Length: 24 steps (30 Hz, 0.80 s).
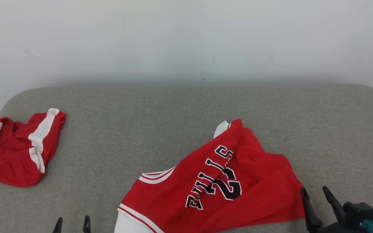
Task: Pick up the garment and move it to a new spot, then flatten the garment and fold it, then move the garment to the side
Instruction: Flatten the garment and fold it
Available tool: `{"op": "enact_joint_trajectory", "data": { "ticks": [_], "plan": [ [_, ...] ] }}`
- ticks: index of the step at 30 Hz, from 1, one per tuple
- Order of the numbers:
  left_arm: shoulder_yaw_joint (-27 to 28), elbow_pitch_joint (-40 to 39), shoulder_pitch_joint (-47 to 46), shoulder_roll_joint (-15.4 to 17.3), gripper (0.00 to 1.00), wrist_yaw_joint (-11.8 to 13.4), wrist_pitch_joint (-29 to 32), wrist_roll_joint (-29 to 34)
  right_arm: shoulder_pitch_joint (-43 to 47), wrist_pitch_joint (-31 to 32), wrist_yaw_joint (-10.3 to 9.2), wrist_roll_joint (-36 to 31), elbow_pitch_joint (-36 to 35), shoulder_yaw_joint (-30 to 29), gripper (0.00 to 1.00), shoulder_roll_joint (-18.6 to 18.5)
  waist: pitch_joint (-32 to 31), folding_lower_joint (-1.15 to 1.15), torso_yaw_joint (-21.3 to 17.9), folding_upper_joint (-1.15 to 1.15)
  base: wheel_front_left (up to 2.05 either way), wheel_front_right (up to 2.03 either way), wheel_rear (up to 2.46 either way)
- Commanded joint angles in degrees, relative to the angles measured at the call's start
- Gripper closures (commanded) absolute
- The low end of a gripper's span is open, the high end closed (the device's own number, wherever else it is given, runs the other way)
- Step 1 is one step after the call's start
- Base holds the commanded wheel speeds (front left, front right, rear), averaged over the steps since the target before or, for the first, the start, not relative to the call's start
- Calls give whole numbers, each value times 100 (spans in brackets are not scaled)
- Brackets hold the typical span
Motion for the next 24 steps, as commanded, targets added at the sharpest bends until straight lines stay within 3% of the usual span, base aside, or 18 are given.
{"op": "enact_joint_trajectory", "data": {
  "ticks": [1,10,18,24],
  "plan": [
    [-39,44,120,-26,0,-19,-18,-14,140,-26,-14,-54,-83,-45,0,54,-3,0,-8,0,0,0,0],
    [-484,500,341,18,0,-94,-18,-207,872,-27,-14,-212,-563,-334,0,287,31,0,-12,0,0,0,0],
    [-1285,1239,67,298,0,-83,-18,-734,458,-27,-14,-238,-320,-68,0,146,78,0,-2,0,0,0,0],
    [-1589,1833,-130,468,0,-84,21,-1069,153,-28,-14,-204,-36,112,0,51,127,0,15,0,0,0,0]
  ]
}}
